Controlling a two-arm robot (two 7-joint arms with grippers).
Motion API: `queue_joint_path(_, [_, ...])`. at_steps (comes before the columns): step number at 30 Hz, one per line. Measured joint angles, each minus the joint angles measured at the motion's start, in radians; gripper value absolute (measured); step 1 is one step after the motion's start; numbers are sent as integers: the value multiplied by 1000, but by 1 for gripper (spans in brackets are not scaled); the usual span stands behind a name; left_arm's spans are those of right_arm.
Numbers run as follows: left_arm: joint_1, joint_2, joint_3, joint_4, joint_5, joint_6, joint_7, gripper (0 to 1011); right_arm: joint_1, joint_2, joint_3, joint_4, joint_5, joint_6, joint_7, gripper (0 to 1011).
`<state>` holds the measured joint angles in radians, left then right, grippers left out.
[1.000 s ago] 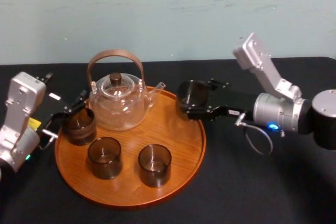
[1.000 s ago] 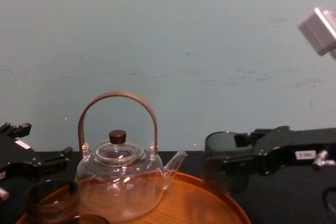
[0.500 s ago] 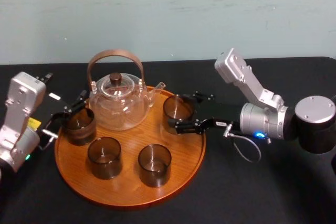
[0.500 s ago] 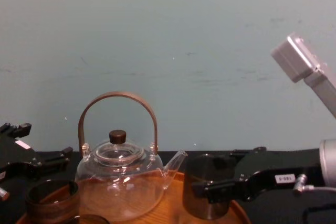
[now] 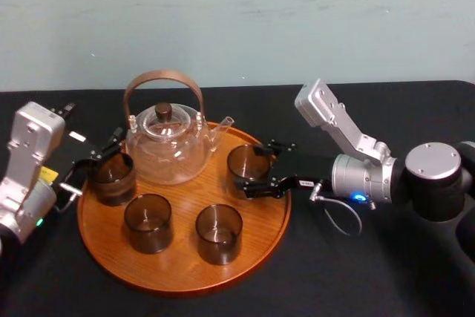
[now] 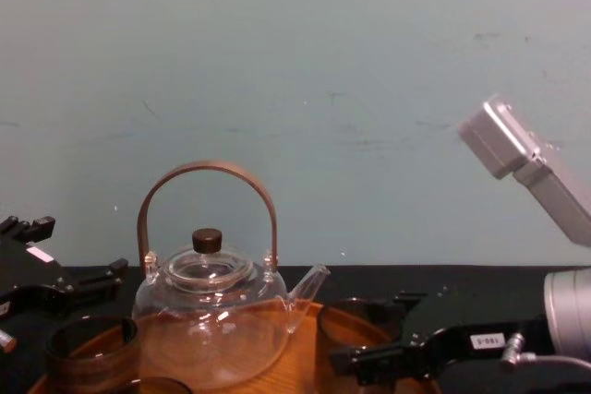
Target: Pick up the glass from the table and place it on the tray.
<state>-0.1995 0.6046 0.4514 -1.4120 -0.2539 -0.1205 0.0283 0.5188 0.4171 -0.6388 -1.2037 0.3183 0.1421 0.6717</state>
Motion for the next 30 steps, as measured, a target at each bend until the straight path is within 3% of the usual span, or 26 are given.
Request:
queue_joint_path(14, [0, 0, 0, 0, 0, 0, 0, 1001, 6, -22, -2, 51, -1, -12, 0, 902])
queue_joint_path(30, [0, 0, 0, 0, 0, 0, 0, 1001, 6, -27, -6, 61, -15, -3, -10, 902])
